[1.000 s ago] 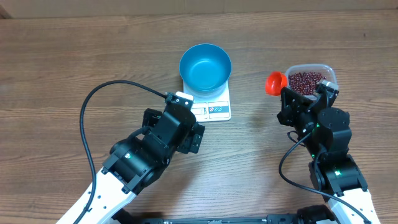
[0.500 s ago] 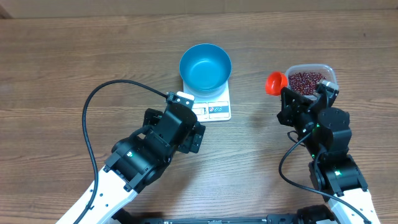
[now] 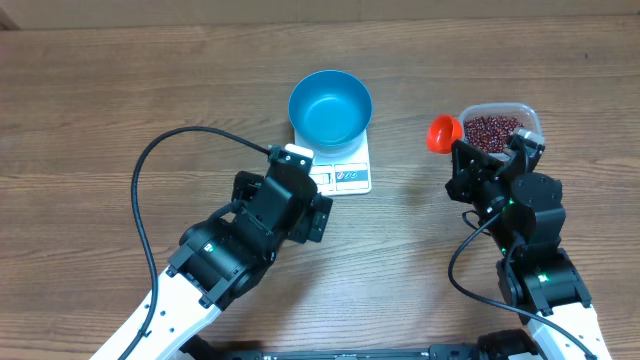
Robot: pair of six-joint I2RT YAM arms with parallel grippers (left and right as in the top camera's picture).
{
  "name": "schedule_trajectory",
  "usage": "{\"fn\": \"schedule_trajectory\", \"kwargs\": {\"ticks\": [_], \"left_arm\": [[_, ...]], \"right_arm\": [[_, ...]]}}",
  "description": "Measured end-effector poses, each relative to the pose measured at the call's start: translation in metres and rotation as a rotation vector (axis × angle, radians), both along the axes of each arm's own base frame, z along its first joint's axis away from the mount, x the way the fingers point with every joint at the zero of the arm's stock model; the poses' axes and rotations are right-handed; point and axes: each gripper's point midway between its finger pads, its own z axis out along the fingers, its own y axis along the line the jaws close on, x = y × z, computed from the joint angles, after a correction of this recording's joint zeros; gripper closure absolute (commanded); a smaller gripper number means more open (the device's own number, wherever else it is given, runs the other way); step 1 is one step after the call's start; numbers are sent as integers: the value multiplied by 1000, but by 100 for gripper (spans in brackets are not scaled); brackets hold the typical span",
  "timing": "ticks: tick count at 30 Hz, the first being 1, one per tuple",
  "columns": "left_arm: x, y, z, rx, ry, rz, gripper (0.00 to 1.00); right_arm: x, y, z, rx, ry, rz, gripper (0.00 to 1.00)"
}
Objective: Scoop item into bowl and weigh 150g on scale
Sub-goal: 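Pull the left gripper back from the scale toward the table front, then raise the red cup with the right gripper over the bean tub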
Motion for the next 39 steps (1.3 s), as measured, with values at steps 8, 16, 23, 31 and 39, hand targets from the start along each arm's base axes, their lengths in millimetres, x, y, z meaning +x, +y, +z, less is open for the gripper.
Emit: {"fn": "schedule_trajectory", "kwargs": {"ticks": [8,16,23,31,39], "left_arm": [[3,-2,3,-13,-16,0,1],[3,-2,3,-13,-15,0,1],[3,-2,3,-13,-16,0,1],[3,-2,3,-13,-16,0,1],[3,-2,3,-13,-16,0,1]], "right_arm": [[0,0,0,0,0,0,96],[0,0,0,0,0,0,96],[0,0,0,0,0,0,96],[-1,4,0,7,2,22,96],[-4,12,-2,24,15,71,96]]}}
